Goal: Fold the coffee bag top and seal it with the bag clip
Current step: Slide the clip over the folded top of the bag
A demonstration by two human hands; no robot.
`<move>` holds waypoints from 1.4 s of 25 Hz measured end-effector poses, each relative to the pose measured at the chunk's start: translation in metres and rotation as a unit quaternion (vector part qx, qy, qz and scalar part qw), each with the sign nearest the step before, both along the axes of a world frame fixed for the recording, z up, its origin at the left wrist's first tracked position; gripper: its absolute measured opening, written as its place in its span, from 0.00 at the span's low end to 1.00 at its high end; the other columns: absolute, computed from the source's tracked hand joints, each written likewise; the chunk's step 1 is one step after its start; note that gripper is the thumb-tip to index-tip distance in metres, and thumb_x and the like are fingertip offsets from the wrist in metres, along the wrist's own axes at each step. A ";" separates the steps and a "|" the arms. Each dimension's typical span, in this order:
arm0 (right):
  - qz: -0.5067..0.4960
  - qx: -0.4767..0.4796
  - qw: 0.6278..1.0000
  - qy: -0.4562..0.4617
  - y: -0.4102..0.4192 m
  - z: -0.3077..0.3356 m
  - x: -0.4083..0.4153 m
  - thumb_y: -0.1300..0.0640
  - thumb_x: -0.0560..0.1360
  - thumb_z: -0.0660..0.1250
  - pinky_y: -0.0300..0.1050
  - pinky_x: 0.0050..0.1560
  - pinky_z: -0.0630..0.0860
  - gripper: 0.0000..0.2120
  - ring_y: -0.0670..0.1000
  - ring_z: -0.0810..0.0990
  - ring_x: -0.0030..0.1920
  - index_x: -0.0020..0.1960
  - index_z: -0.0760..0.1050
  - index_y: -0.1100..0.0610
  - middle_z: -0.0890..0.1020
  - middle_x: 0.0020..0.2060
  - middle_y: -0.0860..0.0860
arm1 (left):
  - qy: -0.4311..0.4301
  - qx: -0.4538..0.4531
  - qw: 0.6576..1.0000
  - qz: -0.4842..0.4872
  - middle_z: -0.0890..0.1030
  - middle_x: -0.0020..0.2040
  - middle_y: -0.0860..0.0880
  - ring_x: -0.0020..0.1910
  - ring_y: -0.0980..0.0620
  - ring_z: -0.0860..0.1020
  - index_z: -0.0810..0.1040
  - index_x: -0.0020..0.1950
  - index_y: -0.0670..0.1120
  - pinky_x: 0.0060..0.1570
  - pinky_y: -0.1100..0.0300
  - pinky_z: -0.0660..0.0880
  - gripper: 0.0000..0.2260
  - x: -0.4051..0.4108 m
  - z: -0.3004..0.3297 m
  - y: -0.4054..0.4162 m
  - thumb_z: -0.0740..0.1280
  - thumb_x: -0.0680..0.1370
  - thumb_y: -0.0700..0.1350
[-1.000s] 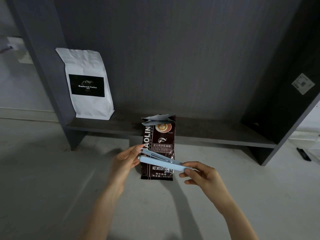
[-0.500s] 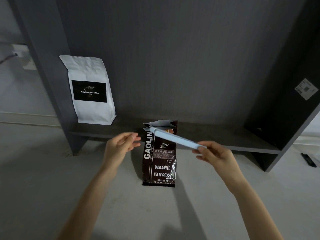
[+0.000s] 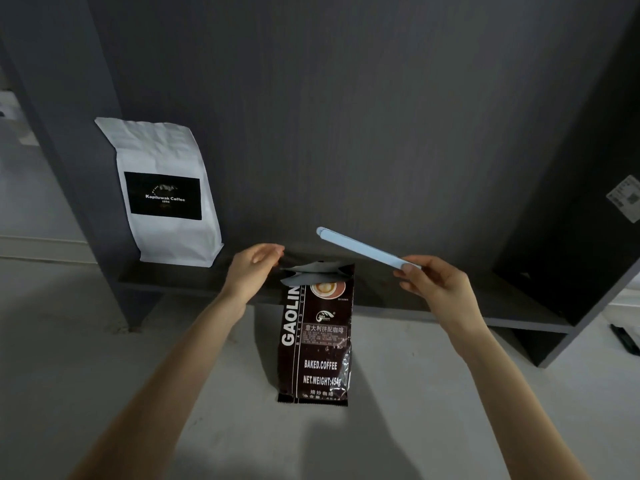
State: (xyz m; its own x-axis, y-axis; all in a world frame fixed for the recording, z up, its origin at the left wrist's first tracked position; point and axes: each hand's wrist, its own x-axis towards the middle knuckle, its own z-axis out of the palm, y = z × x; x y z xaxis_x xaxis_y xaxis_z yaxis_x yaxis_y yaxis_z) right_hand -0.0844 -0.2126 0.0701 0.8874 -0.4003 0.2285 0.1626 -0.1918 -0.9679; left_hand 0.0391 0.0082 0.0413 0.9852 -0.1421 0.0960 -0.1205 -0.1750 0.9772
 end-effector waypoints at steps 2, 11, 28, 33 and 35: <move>-0.011 0.003 1.000 0.014 -0.003 -0.004 0.011 0.64 0.73 0.63 0.25 0.40 0.77 0.06 0.44 0.81 0.39 0.43 0.77 0.55 0.81 0.36 0.50 | 0.029 0.010 0.999 -0.016 0.78 0.53 0.48 0.52 0.52 0.75 0.76 0.56 0.45 0.51 0.60 0.71 0.11 0.012 -0.004 -0.007 0.60 0.76 0.45; -0.017 -0.006 0.998 0.055 -0.002 -0.023 0.017 0.62 0.73 0.64 0.37 0.47 0.79 0.08 0.49 0.81 0.42 0.41 0.76 0.50 0.82 0.38 0.50 | 0.096 0.041 0.991 -0.079 0.73 0.66 0.43 0.64 0.50 0.71 0.72 0.63 0.46 0.67 0.55 0.65 0.16 0.007 -0.031 -0.010 0.63 0.75 0.43; 0.016 -0.058 0.997 0.055 0.035 -0.052 -0.041 0.60 0.71 0.66 0.31 0.42 0.76 0.09 0.38 0.79 0.38 0.43 0.75 0.45 0.81 0.39 0.46 | 0.086 -0.107 0.986 -0.099 0.82 0.52 0.51 0.51 0.56 0.80 0.78 0.52 0.51 0.55 0.59 0.74 0.09 -0.087 -0.060 0.010 0.64 0.73 0.45; 0.003 -0.018 0.999 0.043 0.043 -0.061 -0.040 0.61 0.71 0.67 0.27 0.36 0.73 0.08 0.38 0.75 0.31 0.44 0.77 0.48 0.77 0.32 0.45 | 0.084 -0.123 0.986 -0.080 0.82 0.53 0.48 0.54 0.54 0.80 0.78 0.54 0.47 0.58 0.57 0.72 0.11 -0.092 -0.064 0.008 0.64 0.74 0.44; -0.003 -0.010 0.999 0.043 0.046 -0.064 -0.039 0.61 0.71 0.66 0.26 0.34 0.71 0.07 0.38 0.73 0.30 0.47 0.78 0.52 0.75 0.29 0.43 | 0.082 -0.127 0.986 -0.075 0.83 0.53 0.50 0.54 0.54 0.79 0.79 0.53 0.50 0.58 0.57 0.72 0.09 -0.093 -0.066 0.007 0.64 0.74 0.44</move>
